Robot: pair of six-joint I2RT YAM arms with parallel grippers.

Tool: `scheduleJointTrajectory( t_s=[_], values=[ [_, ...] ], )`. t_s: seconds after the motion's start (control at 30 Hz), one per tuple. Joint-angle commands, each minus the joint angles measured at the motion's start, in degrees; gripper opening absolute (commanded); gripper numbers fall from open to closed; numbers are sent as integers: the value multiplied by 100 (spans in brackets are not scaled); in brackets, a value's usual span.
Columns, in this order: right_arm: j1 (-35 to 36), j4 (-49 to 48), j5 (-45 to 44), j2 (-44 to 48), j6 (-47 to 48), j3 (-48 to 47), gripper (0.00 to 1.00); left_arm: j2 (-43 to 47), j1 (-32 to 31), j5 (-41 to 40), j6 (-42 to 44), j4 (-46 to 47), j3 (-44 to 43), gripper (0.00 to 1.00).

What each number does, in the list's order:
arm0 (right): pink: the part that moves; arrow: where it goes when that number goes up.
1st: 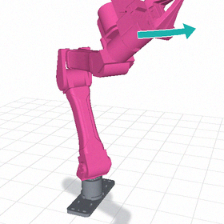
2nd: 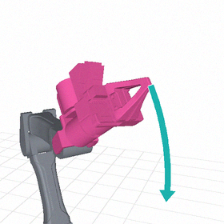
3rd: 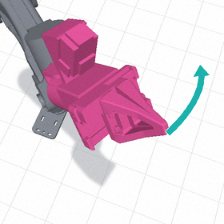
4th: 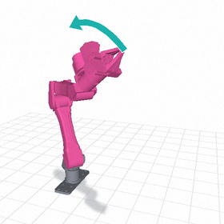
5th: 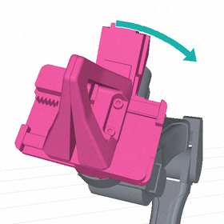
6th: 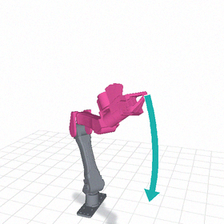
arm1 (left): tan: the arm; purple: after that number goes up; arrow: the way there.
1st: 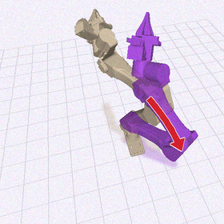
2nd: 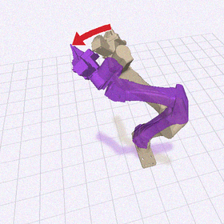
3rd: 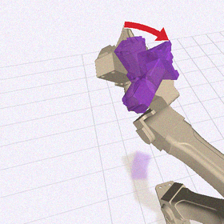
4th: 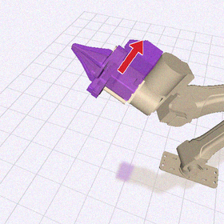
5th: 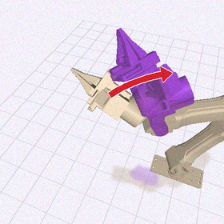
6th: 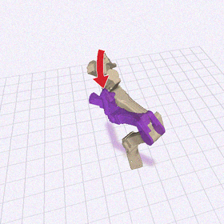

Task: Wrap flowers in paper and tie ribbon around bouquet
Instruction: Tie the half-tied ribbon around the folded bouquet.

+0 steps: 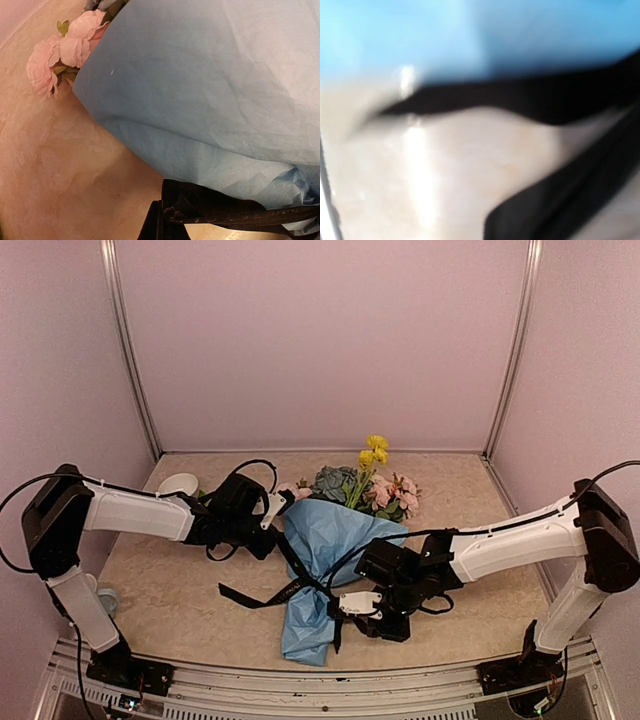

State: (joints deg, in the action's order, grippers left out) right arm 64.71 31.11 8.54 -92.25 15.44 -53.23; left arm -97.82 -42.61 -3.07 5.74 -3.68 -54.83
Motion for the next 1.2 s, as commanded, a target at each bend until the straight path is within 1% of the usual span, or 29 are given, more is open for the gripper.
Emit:
scheduleJointTrajectory(
  t_s=[0.0,0.07,0.17,0.3,0.43,0.63,1.1,1.17],
  values=[
    [307,687,433,-544,-916,-134,0,-134,378,-94,-298,287,-68,0],
    [319,693,699,-705,-1346,-111,0,-161,459,4,-314,345,-6,0],
    [606,731,573,-912,-1511,-194,0,-202,550,85,-366,417,81,0],
    [612,687,819,-964,-1952,-174,0,-238,673,98,-460,379,132,0],
    [613,554,1114,-781,-2479,6,0,-206,902,158,-608,373,210,0],
    [613,187,1309,-235,-3228,762,0,-181,994,353,-660,444,325,0],
    [471,-15,1506,122,-3556,1260,0,-149,1315,419,-839,290,345,0],
    [380,-5,1389,194,-3573,1249,0,-119,1308,656,-769,298,366,0]
  ],
)
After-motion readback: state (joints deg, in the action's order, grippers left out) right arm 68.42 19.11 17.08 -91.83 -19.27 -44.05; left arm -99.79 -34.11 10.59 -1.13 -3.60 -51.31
